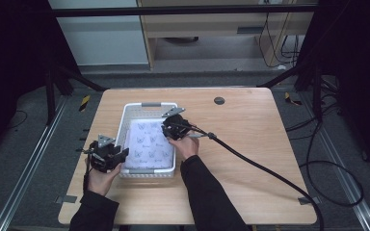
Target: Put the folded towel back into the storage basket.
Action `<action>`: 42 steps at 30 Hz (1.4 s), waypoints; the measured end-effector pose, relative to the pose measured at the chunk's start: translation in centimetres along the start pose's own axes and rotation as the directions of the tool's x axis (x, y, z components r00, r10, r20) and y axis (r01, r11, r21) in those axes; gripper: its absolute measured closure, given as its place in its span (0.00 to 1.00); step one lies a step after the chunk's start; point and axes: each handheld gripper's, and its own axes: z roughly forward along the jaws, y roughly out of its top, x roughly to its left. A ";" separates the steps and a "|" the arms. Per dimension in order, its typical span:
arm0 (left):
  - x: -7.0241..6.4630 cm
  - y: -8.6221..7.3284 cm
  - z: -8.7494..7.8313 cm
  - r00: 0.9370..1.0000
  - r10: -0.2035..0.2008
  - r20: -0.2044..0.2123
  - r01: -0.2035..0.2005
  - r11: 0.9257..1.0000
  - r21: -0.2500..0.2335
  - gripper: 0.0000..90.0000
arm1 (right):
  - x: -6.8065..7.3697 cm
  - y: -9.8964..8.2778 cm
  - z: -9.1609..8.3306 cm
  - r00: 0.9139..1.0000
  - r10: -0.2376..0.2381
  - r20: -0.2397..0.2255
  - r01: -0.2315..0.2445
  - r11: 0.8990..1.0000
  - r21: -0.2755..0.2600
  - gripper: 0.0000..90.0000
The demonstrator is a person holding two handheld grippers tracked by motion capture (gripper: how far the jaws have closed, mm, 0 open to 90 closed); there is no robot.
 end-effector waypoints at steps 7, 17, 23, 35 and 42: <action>0.1 0.2 -1.1 1.000 -0.011 0.004 0.011 0.999 -0.036 0.64 | -0.2 0.1 -1.0 1.000 -0.004 0.001 0.004 0.999 -0.041 0.61; -0.2 0.3 -2.7 0.999 0.010 0.051 -0.005 0.994 -0.108 0.57 | -1.1 0.1 -4.6 1.000 0.014 -0.003 -0.014 0.994 -0.110 0.40; 0.1 0.2 -3.5 0.998 0.024 0.053 -0.016 0.990 -0.142 0.50 | -2.0 -0.9 -7.4 0.999 0.034 -0.005 -0.034 0.991 -0.132 0.28; 0.7 -0.6 -4.0 0.998 0.051 0.046 -0.044 0.989 -0.141 0.39 | -4.7 -6.1 -12.3 0.996 0.085 0.019 -0.081 0.986 -0.147 0.21; 1.7 -1.2 -4.6 0.999 0.039 0.026 -0.034 0.987 -0.155 0.36 | -6.6 -9.6 -14.8 0.991 0.132 0.027 -0.125 0.978 -0.165 0.19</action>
